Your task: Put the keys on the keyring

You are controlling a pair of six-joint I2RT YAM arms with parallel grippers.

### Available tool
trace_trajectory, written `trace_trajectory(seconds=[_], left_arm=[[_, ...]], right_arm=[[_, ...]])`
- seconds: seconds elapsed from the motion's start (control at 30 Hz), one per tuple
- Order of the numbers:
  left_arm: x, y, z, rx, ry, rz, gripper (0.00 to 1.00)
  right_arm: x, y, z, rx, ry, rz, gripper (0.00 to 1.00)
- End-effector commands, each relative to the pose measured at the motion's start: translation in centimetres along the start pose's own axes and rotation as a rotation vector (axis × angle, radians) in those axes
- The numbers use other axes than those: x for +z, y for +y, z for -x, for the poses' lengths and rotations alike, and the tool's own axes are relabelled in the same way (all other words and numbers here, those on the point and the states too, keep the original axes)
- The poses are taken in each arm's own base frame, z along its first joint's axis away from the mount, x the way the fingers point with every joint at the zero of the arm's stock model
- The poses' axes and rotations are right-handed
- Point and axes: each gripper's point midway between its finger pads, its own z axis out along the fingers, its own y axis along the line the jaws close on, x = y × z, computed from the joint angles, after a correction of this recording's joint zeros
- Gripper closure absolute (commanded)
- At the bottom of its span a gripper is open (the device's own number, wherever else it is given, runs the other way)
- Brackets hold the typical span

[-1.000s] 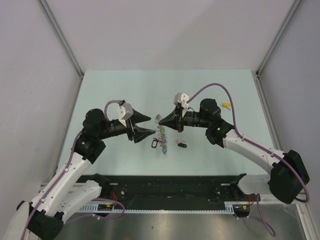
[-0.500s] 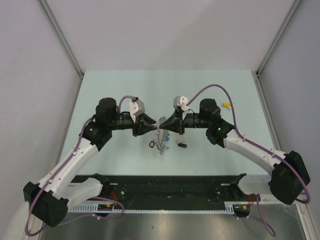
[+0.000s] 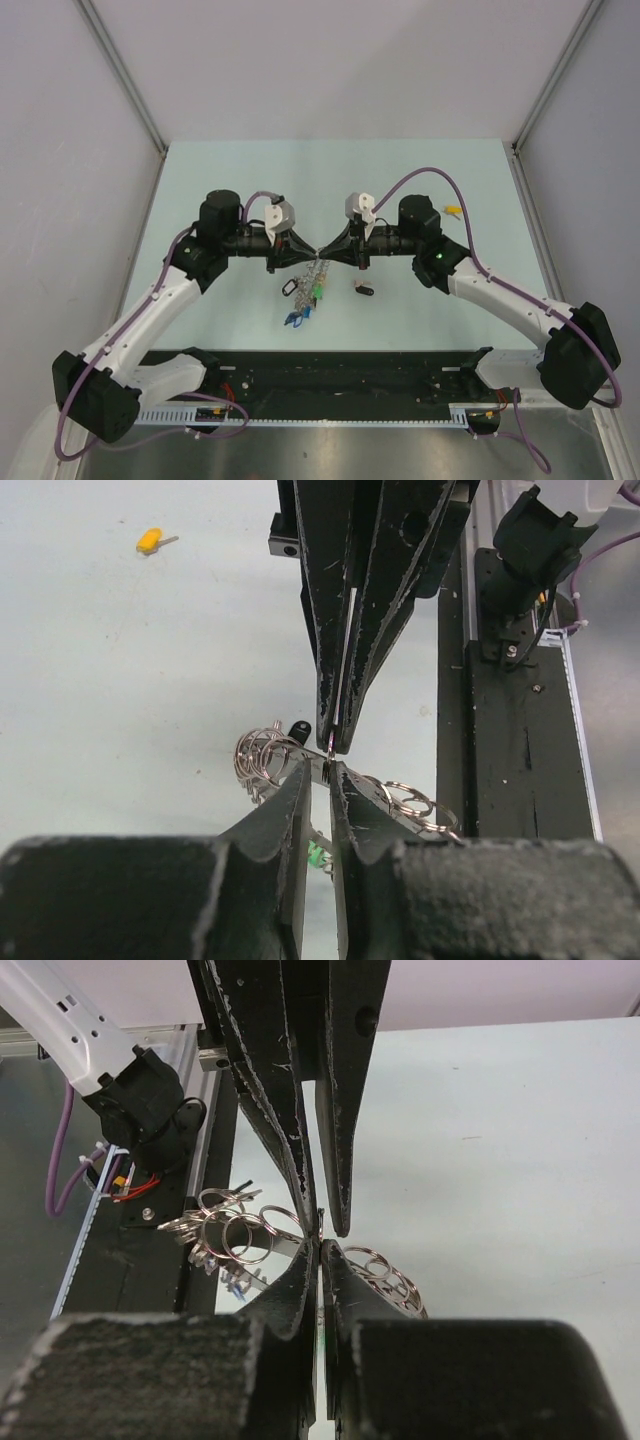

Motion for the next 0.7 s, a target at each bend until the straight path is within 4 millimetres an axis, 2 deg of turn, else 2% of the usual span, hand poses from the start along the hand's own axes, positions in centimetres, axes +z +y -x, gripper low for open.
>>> trace_trajectory(seconds=[0.0,0.27,0.67], left_arm=[[-0.2,-0.3,1.1,0.041,0.001,-0.019,0.83],[0.2,-0.4,0.3,0.024,0.039,-0.033,0.84],[0.5,-0.9,0.6,0.037,0.035,-0.055,0.82]], right_arm=[[-0.1,0.4,4.6,-0.121,-0.087,0.018,1.0],[0.2,0.6,4.5,-0.122,-0.078,0.03,1.0],[1.4,0.9,3.5,-0.119,-0.032,0.054,1.0]])
